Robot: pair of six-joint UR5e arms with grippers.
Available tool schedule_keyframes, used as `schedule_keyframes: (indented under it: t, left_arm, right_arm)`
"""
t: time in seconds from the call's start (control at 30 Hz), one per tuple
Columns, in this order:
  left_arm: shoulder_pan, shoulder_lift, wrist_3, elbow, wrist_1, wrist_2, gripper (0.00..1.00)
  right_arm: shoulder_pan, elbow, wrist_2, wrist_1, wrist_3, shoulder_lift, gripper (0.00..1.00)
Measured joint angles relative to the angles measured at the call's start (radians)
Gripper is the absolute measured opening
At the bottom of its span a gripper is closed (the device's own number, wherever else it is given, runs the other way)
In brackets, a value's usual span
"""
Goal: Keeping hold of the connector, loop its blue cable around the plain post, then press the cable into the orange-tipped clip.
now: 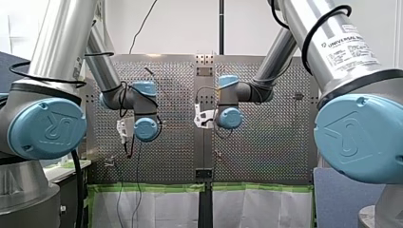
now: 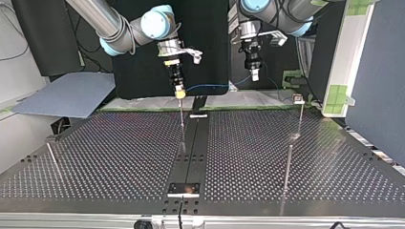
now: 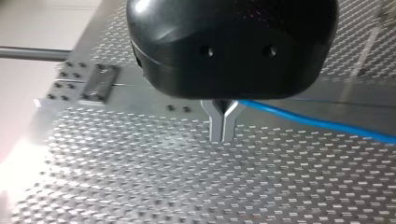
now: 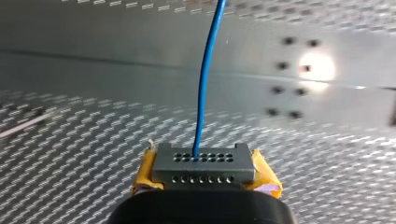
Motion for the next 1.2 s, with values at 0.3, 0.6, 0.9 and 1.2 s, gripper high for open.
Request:
schedule_keyframes:
  t: [0.3, 0.6, 0.9, 1.2]
  left_arm:
    - [0.008, 0.1, -0.037, 0.1, -0.1, -0.006, 0.0]
    - [0.023, 0.183, -0.075, 0.182, -0.182, -0.041, 0.0]
    - [0.058, 0.266, -0.089, 0.265, -0.265, -0.073, 0.0]
    - [0.132, 0.349, -0.096, 0.348, -0.348, -0.026, 0.0]
  right_arm:
    - [0.0, -0.093, -0.084, 0.093, -0.017, -0.093, 0.0]
    - [0.0, -0.177, -0.147, 0.191, -0.014, -0.188, 0.0]
    - [-0.002, -0.223, -0.191, 0.276, -0.011, -0.202, 0.0]
    - [-0.013, -0.264, -0.245, 0.37, 0.006, -0.198, 0.0]
